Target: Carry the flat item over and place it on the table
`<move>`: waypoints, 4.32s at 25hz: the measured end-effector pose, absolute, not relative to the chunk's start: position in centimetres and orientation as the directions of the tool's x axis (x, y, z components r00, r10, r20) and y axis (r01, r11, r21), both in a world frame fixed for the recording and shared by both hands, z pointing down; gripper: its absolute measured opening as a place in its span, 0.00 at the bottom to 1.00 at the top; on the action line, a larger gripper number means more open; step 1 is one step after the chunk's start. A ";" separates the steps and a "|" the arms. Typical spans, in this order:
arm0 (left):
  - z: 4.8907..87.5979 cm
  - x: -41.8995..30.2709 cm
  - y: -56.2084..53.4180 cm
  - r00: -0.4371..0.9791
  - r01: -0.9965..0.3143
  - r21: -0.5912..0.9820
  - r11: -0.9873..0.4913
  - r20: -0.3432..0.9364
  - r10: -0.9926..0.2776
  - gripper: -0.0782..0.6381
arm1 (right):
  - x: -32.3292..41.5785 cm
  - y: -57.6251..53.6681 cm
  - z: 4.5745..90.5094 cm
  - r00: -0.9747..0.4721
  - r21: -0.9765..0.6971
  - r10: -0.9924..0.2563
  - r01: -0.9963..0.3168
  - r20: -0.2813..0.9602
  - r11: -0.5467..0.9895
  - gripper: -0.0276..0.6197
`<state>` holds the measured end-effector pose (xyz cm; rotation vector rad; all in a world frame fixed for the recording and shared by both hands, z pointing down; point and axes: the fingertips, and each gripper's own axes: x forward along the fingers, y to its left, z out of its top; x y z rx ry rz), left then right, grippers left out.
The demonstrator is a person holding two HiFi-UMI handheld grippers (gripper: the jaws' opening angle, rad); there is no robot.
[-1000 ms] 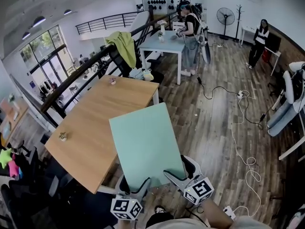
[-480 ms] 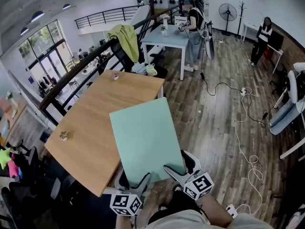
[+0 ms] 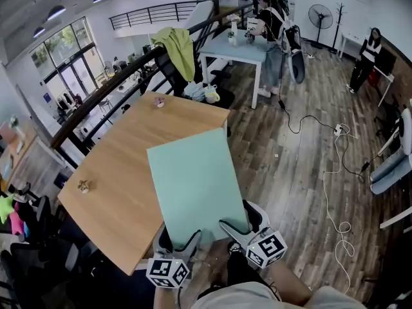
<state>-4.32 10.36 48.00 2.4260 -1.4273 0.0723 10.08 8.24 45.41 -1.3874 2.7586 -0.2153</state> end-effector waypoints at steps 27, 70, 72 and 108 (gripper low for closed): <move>51.7 -1.9 -6.2 0.330 -0.920 0.312 -0.236 0.296 -0.896 0.75 | 11.7 -11.6 49.3 -0.748 -0.213 -0.654 -0.661 0.112 0.720 0.65; 69.7 -8.1 -3.8 0.224 -0.832 0.530 0.163 0.589 -0.776 0.76 | 3.1 -13.1 68.1 -0.795 -0.395 -0.349 -0.565 0.496 0.725 0.65; 70.0 -8.3 -3.9 0.223 -0.828 0.534 0.170 0.593 -0.774 0.76 | 2.9 -13.3 68.4 -0.794 -0.398 -0.345 -0.565 0.501 0.723 0.65; 72.6 -14.7 -9.4 0.220 -0.828 0.522 0.205 0.639 -0.737 0.76 | -3.3 -18.6 72.2 -0.771 -0.432 -0.281 -0.574 0.572 0.695 0.66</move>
